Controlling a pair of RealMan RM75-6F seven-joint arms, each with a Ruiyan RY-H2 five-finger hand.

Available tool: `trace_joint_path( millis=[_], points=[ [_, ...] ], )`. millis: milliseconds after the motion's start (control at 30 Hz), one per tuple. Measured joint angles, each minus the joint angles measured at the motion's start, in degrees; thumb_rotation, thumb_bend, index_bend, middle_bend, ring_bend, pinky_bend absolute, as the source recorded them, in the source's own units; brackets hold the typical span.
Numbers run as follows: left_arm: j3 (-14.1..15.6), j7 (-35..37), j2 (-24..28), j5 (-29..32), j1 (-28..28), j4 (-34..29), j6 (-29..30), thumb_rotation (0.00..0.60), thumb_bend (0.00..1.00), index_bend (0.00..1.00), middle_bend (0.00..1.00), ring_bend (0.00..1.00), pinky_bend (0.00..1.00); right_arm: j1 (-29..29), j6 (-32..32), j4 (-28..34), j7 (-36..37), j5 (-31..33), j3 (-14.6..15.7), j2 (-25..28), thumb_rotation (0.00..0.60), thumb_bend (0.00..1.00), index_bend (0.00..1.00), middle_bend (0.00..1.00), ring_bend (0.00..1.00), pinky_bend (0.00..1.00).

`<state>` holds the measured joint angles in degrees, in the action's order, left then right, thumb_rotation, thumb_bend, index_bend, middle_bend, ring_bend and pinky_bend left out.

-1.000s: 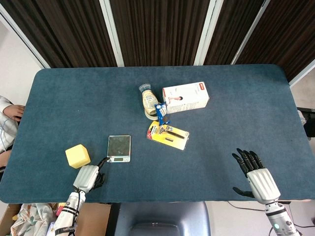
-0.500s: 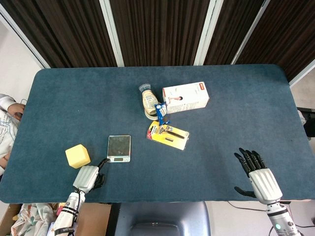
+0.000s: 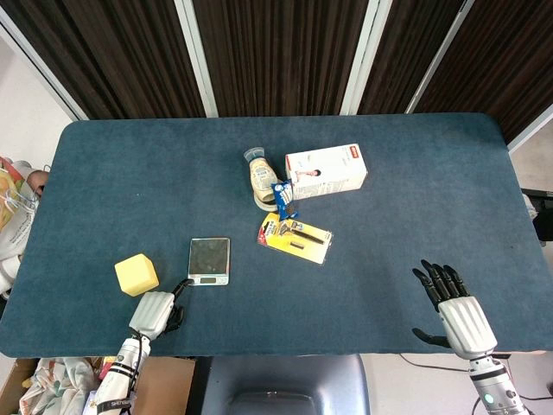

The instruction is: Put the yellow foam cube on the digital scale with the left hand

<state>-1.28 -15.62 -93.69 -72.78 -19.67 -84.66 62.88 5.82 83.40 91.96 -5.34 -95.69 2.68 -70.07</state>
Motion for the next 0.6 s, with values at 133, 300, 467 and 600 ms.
trace_joint_path(
  millis=[133,300,467,600],
  points=[
    [0.29,-0.05,0.16,0.10,0.02,-0.04,-0.10,0.600,0.60,0.17,1.00,1.00,1.00,-0.06,0.10,0.03,-0.11,0.14,-0.12,-0.08,0.600,0.23,0.00,0.00,0.00,0.00],
    [0.63,-0.07,0.07,0.45,0.00,0.23,-0.52,0.600,0.60,0.18,1.00,1.00,1.00,-0.09,0.17,0.06,-0.16,0.10,-0.14,-0.09,0.600,0.23,0.00,0.00,0.00,0.00],
    [1.00,-0.14,-0.30,1.05,-0.04,0.98,-1.27,0.600,0.60,0.18,1.00,1.00,1.00,-0.13,0.25,0.04,-0.08,0.10,-0.18,-0.07,0.600,0.23,0.00,0.00,0.00,0.00],
    [1.22,-0.41,-0.52,0.57,-0.09,1.00,-0.98,0.600,0.60,0.17,1.00,1.00,1.00,-0.17,0.35,0.06,0.00,0.13,-0.23,-0.02,0.600,0.23,0.00,0.00,0.00,0.00]
  ],
)
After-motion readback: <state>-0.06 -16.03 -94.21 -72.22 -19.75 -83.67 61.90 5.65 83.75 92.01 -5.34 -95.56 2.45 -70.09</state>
